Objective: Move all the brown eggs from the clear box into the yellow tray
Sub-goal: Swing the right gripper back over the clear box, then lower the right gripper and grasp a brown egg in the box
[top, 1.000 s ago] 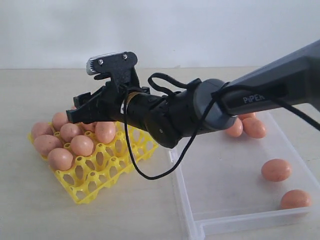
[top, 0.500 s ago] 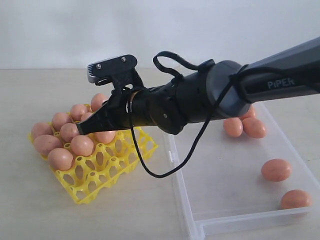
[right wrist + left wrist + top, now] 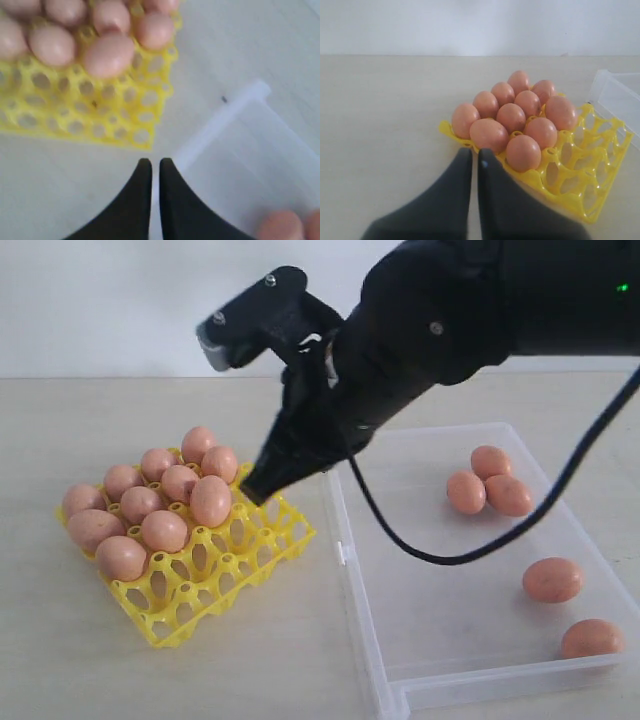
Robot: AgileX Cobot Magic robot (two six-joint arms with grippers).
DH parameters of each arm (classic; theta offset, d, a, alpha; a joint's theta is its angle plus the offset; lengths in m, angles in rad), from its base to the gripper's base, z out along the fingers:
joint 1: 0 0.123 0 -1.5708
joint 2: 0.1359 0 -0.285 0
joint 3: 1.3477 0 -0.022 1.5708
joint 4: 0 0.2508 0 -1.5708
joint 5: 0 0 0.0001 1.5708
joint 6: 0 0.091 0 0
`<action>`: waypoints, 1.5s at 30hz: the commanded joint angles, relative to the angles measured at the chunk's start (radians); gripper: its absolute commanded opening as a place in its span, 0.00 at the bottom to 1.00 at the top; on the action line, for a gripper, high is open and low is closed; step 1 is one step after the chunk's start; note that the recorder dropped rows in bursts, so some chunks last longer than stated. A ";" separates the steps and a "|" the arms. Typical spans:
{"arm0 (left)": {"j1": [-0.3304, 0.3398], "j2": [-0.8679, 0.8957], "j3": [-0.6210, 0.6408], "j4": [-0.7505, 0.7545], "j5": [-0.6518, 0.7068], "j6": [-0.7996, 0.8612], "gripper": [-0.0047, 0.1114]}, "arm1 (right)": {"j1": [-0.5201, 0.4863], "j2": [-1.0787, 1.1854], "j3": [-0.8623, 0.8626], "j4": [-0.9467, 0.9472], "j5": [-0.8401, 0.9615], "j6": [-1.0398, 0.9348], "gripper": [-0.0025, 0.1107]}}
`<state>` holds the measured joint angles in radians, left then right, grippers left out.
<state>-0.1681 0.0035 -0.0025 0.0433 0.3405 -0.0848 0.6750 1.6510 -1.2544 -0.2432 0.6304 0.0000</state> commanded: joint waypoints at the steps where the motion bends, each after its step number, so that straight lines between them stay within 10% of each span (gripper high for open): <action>1: -0.005 -0.003 0.003 -0.003 -0.003 -0.001 0.08 | -0.008 -0.075 0.034 -0.269 0.291 -0.011 0.03; 6: -0.005 -0.003 0.003 -0.003 -0.003 -0.001 0.08 | -0.146 -0.128 0.135 -0.389 0.233 -0.013 0.02; 15: -0.005 -0.003 0.003 -0.003 -0.003 -0.001 0.08 | -0.513 0.017 0.007 0.502 0.591 -0.954 0.02; 23: -0.005 -0.003 0.003 -0.003 -0.003 -0.001 0.08 | -0.515 0.039 0.080 0.332 0.591 -1.091 0.04; 32: -0.005 -0.003 0.003 -0.003 -0.003 -0.001 0.08 | -0.515 0.056 0.206 0.274 0.426 -1.223 0.52; 45: -0.005 -0.003 0.003 -0.003 -0.003 -0.001 0.08 | -0.515 0.087 0.206 0.223 0.288 -1.218 0.53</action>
<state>-0.1681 0.0035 -0.0025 0.0433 0.3405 -0.0848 0.1661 1.7192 -1.0512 0.0000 0.9237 -1.2145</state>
